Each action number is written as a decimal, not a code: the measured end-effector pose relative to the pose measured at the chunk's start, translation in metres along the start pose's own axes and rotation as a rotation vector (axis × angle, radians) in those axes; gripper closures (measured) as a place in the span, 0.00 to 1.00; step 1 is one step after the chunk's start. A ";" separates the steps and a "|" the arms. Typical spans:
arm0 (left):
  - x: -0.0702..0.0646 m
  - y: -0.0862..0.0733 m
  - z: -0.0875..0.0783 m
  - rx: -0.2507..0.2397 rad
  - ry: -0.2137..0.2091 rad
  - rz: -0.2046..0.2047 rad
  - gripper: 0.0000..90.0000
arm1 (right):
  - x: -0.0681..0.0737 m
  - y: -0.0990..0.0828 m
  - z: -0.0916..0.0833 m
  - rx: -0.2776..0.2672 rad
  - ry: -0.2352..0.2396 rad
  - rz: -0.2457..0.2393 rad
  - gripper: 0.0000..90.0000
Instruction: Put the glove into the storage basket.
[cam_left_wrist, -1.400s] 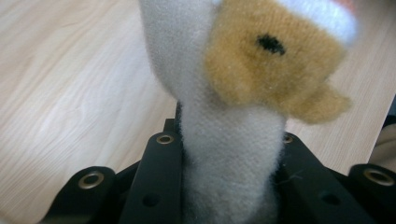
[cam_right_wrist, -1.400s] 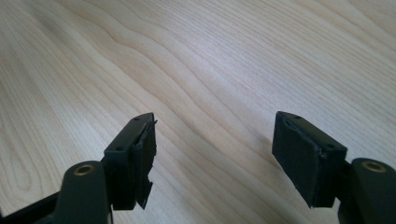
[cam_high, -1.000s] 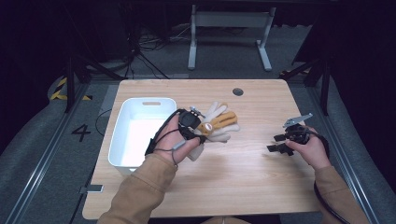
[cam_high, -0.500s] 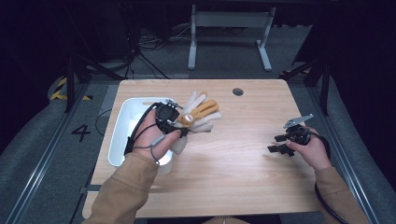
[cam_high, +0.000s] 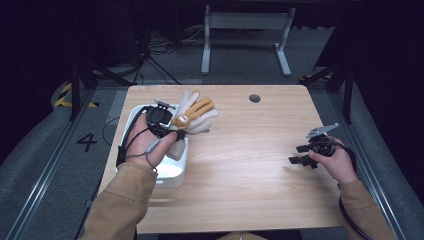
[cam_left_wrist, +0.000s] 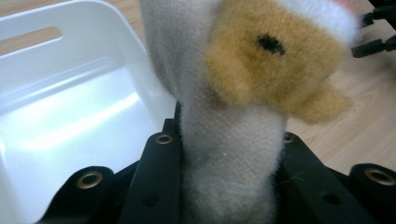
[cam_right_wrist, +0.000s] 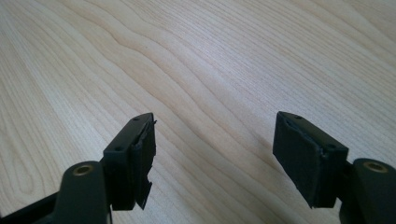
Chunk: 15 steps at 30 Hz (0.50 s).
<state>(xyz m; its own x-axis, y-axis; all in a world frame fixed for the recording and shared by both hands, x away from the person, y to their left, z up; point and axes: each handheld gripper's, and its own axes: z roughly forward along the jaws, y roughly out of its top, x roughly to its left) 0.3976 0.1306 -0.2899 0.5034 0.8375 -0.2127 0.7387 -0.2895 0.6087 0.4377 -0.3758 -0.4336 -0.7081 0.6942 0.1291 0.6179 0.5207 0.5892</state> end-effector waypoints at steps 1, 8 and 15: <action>0.002 0.000 -0.001 -0.001 0.005 -0.011 0.83 | 0.000 0.000 0.000 0.001 0.000 -0.002 0.34; 0.013 -0.001 -0.005 -0.011 0.027 -0.051 0.83 | -0.001 -0.006 -0.006 -0.004 -0.009 0.011 0.34; 0.027 -0.004 -0.008 -0.024 0.057 -0.100 0.83 | 0.000 -0.008 -0.011 -0.018 -0.033 0.009 0.35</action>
<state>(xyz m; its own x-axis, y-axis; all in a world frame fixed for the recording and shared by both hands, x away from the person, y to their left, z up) 0.4046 0.1577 -0.2923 0.4012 0.8867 -0.2298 0.7725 -0.1927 0.6051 0.4294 -0.3856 -0.4297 -0.6907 0.7149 0.1086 0.6180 0.5056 0.6020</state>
